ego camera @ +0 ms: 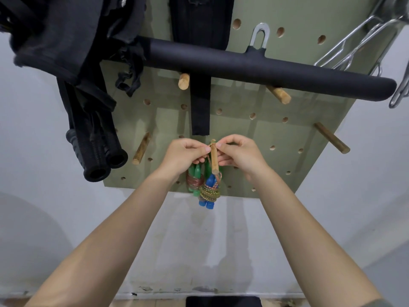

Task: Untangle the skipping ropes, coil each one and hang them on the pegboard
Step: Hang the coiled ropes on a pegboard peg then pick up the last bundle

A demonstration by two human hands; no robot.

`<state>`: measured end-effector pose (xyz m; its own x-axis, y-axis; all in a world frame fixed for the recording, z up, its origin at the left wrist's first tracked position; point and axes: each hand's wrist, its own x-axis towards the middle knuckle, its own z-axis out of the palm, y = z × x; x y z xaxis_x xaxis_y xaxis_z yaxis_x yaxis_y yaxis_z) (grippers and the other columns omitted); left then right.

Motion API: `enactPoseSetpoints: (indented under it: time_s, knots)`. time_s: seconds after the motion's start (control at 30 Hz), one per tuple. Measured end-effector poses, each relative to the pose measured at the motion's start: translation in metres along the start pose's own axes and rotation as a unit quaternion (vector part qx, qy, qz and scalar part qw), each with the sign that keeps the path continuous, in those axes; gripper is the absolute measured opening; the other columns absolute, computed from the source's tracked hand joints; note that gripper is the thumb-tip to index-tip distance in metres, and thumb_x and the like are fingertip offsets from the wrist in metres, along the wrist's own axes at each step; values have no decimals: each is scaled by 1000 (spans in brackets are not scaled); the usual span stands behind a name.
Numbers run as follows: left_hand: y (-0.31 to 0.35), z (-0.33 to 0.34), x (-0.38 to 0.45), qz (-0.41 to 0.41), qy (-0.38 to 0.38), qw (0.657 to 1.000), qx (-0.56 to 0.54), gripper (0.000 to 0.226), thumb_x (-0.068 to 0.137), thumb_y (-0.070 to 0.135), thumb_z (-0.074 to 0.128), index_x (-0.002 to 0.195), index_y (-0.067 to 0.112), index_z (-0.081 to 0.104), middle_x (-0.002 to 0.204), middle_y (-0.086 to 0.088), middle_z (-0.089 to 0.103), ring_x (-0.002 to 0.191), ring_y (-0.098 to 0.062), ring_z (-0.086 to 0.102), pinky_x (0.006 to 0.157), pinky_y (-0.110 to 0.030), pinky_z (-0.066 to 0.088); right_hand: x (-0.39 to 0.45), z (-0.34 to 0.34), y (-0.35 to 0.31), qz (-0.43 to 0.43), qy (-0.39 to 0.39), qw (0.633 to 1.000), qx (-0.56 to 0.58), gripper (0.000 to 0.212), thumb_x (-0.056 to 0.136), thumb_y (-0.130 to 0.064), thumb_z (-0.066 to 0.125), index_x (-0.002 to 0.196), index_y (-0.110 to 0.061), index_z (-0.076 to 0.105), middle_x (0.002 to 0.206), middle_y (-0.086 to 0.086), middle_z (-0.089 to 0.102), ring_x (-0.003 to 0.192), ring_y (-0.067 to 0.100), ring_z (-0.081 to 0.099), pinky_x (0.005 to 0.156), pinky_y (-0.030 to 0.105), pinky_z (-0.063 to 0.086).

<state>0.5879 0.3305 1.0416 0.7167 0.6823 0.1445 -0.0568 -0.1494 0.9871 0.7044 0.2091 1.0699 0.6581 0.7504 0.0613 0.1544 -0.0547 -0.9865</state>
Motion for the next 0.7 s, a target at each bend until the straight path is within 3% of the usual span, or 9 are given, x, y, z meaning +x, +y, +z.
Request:
enactPoseSetpoints:
  time_s: [0.2, 0.33, 0.4, 0.5, 0.6, 0.7]
  knots:
    - [-2, 5, 5, -21, 33, 999, -23, 6, 86, 7, 74, 92, 8, 71, 76, -4, 72, 61, -9, 62, 63, -21, 52, 3, 6, 3, -14, 22, 999, 36, 3, 91, -4, 65, 93, -2, 64, 72, 9, 71, 61, 15, 70, 58, 23, 57]
    - [-4, -9, -11, 0, -18, 1000, -24, 15, 84, -1, 73, 94, 9, 70, 79, -7, 71, 70, -13, 66, 69, -22, 54, -10, -2, 4, -9, -6, 1000, 9, 14, 93, -8, 63, 106, -7, 59, 75, 9, 72, 59, 20, 69, 58, 30, 59]
    - [0, -19, -22, 11, -50, 999, -11, 23, 83, -5, 72, 96, 14, 70, 87, -5, 72, 78, -11, 69, 72, -19, 54, -18, -6, 1, -30, 14, 999, -31, 5, 94, -6, 61, 98, -9, 63, 78, 10, 68, 54, 17, 63, 52, 27, 52]
    - [14, -30, -40, 35, -77, 996, 4, 28, 84, -8, 70, 98, 17, 70, 89, -4, 74, 82, -14, 72, 75, -20, 54, -33, -8, -6, -90, 34, 993, -69, 11, 91, -6, 62, 85, -12, 68, 68, 2, 62, 48, 11, 54, 46, 22, 41]
    - [30, -33, -57, 66, -78, 994, -26, 22, 84, -10, 69, 94, 10, 69, 78, -8, 73, 71, -16, 71, 68, -23, 56, -53, -5, -16, -128, -25, 989, -70, 6, 88, -8, 68, 85, -13, 71, 62, -6, 63, 49, 10, 54, 46, 23, 41]
    - [43, -28, -70, 89, -66, 992, -63, 15, 83, -9, 71, 92, 2, 67, 69, -6, 71, 63, -15, 70, 62, -22, 55, -70, 3, -19, -123, -98, 986, -46, 11, 81, -9, 77, 87, -10, 67, 74, 2, 68, 52, 17, 58, 45, 26, 43]
